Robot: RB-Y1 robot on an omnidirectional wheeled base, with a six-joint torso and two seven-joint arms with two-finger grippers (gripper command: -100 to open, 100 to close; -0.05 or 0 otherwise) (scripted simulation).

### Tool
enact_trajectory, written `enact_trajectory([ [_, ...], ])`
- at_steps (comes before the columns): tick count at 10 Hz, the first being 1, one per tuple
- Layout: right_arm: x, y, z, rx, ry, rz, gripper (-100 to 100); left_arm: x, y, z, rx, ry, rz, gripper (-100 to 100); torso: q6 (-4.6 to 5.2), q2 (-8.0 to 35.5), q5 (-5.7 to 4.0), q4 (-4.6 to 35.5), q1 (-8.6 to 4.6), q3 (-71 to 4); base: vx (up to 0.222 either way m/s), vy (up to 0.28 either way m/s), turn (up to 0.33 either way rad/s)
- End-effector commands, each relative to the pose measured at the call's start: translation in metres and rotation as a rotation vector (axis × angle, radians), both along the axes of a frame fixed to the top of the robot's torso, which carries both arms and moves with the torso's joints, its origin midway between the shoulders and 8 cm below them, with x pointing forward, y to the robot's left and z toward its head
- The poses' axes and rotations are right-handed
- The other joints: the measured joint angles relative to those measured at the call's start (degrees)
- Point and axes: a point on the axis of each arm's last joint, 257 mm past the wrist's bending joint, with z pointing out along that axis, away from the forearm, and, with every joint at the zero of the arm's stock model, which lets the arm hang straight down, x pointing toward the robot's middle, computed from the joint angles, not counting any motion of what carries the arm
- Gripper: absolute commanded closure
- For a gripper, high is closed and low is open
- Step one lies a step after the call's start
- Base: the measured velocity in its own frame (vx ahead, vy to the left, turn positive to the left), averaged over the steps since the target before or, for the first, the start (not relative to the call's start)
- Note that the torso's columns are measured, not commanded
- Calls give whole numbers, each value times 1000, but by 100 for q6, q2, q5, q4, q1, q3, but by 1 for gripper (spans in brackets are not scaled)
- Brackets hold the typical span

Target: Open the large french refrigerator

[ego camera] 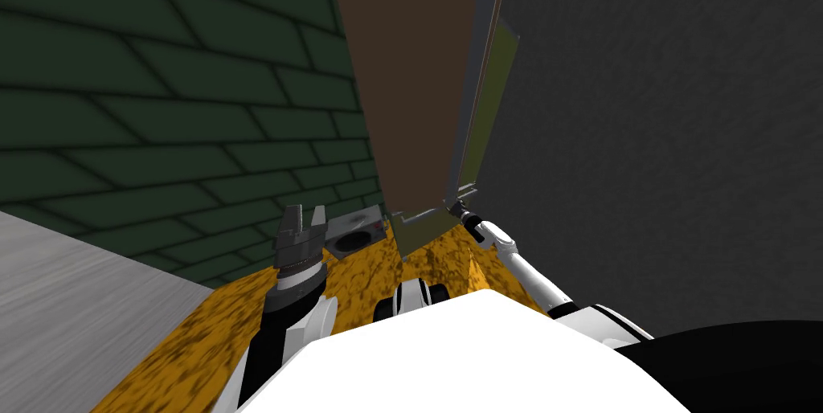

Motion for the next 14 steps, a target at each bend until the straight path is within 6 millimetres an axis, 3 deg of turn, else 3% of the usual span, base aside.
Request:
enact_trajectory([
  [1, -1, -13, -2, 2, 4, -39, 100, 0, 0, 0, 0, 0, 0, 0, 7, -2, 5, 12, -14, -3, -52, 154, -112],
  [9, -6, -69, 3, 10, -2, -203, 100, 0, 0, 0, 0, 0, 0, 0, 9, 28, 25, 43, -12, 14, -99, 200, -104],
  [10, -8, -65, -7, 11, 13, -189, 100, 0, 0, 0, 0, 0, 0, 0, 16, 34, 25, 43, -9, 18, -40, 84, -29],
  [11, -11, -79, -8, 12, 15, -236, 100, 0, 0, 0, 0, 0, 0, 0, 2, 17, 19, 38, -33, 9, -39, 169, -100],
  [14, -13, -93, -4, 12, 7, -278, 100, 0, 0, 0, 0, 0, 0, 0, 4, 14, 12, 23, -16, 7, -53, 179, -95],
])
